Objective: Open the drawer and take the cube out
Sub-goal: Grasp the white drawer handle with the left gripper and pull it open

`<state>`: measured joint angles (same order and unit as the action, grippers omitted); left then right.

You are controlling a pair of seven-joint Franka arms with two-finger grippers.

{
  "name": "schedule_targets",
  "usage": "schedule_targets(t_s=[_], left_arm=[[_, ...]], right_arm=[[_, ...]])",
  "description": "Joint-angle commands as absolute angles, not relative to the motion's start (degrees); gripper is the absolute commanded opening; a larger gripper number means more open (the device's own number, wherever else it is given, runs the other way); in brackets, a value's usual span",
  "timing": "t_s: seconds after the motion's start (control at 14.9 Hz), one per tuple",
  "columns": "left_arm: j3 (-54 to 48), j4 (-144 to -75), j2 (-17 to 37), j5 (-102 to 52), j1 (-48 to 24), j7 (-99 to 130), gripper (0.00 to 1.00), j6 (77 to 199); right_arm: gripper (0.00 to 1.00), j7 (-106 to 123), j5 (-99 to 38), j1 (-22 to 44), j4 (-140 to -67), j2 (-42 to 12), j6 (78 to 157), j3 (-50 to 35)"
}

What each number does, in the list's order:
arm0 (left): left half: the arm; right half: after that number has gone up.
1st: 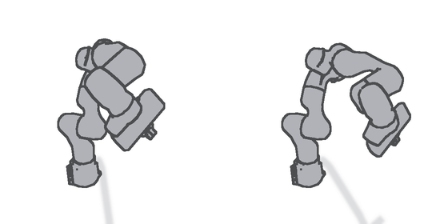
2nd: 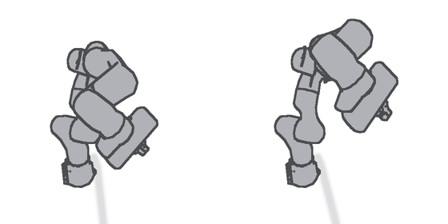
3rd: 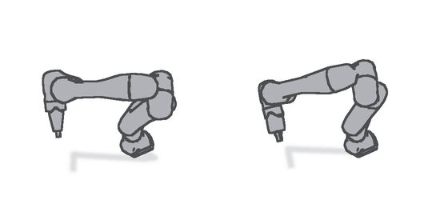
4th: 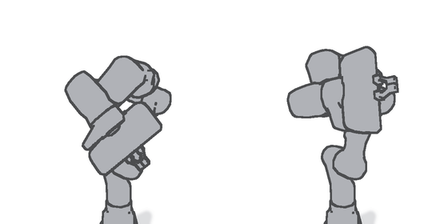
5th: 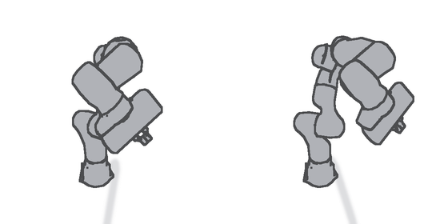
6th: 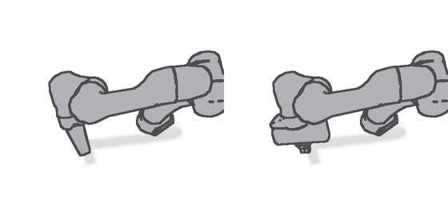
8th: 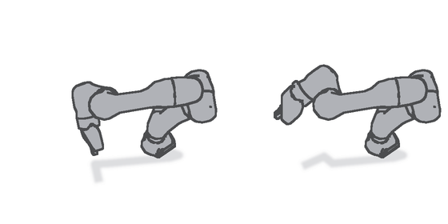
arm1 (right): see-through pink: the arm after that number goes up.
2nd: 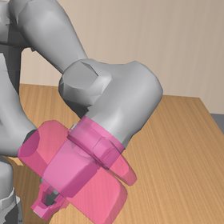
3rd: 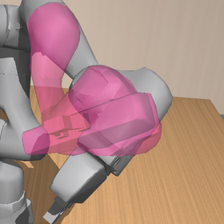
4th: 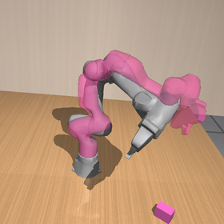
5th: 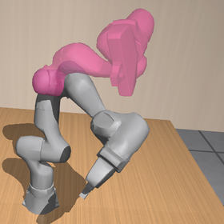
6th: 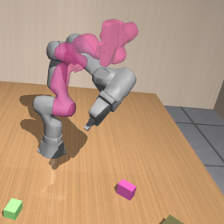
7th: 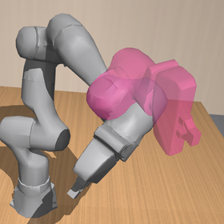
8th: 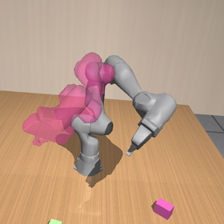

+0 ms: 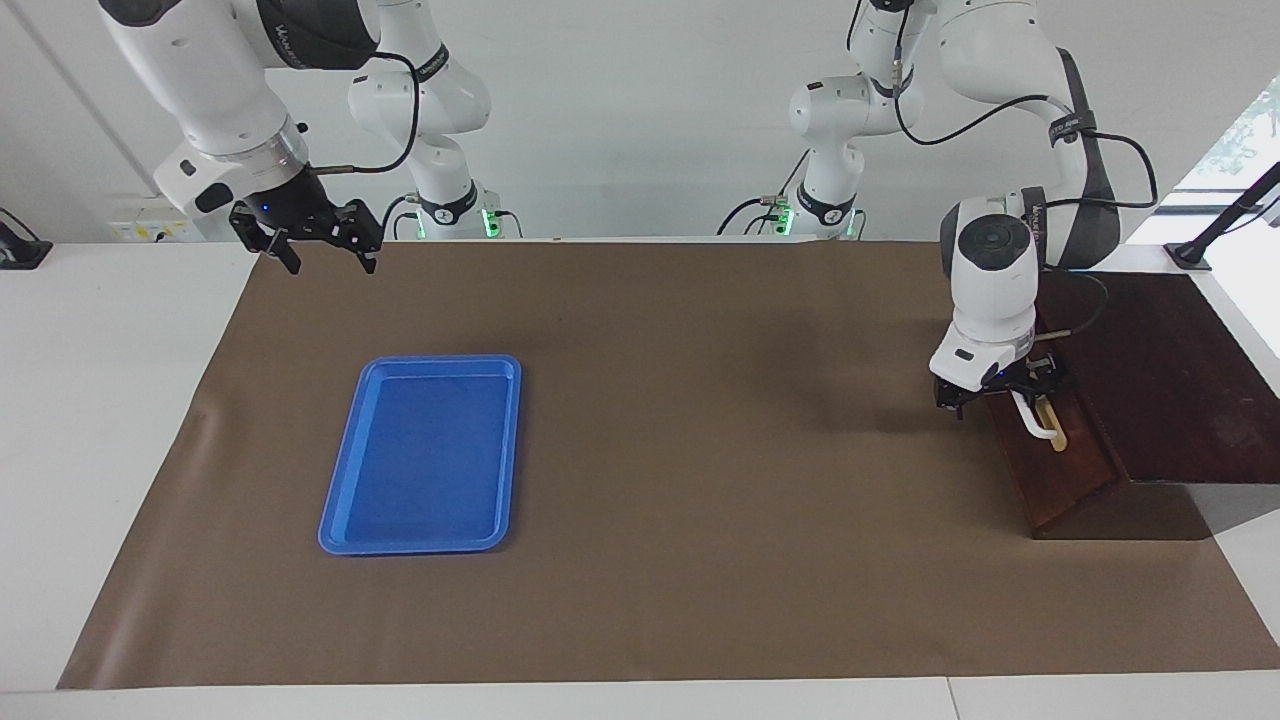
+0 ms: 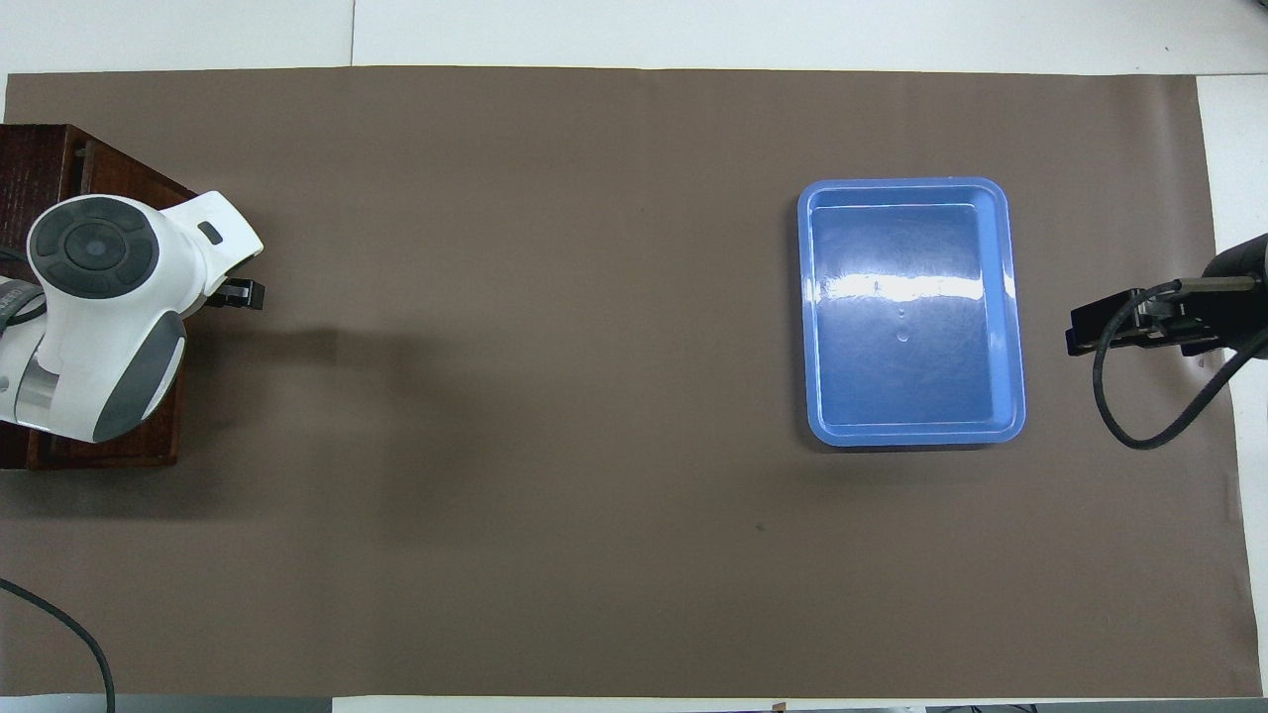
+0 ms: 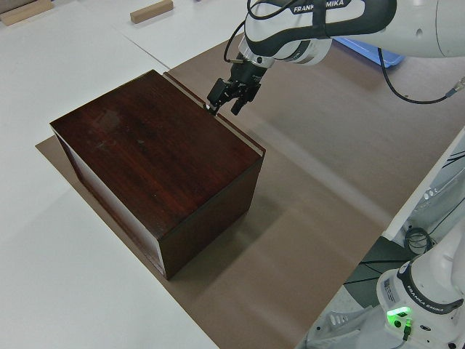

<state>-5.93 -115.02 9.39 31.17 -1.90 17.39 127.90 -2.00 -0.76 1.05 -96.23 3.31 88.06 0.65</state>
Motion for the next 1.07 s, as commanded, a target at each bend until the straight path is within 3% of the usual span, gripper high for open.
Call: schedule_targets(t_s=[0.0, 0.47, 0.81, 1.01], left_arm=[[-5.71, -113.56, 11.07, 24.81, -5.88, 19.51, 1.00, 128.41], [-5.63, -110.74, 11.86, 16.71, -13.09, 26.97, 1.00, 125.16], [-5.63, -110.39, 11.86, 15.91, -14.24, 28.65, 1.00, 124.02], [-5.63, -101.90, 14.40, 16.00, -13.71, 28.04, 1.00, 114.83]], right_arm=[[1.00, -1.23, 0.00, 0.18, -97.03, 3.96, 87.89, 0.09], [1.00, -1.23, 0.09, 0.18, -97.03, 3.96, 87.89, 0.18], [1.00, -1.23, 0.00, 0.18, -97.03, 3.96, 87.89, 0.09], [1.00, -1.23, 0.00, 0.26, -96.94, 3.96, 87.89, 0.09]])
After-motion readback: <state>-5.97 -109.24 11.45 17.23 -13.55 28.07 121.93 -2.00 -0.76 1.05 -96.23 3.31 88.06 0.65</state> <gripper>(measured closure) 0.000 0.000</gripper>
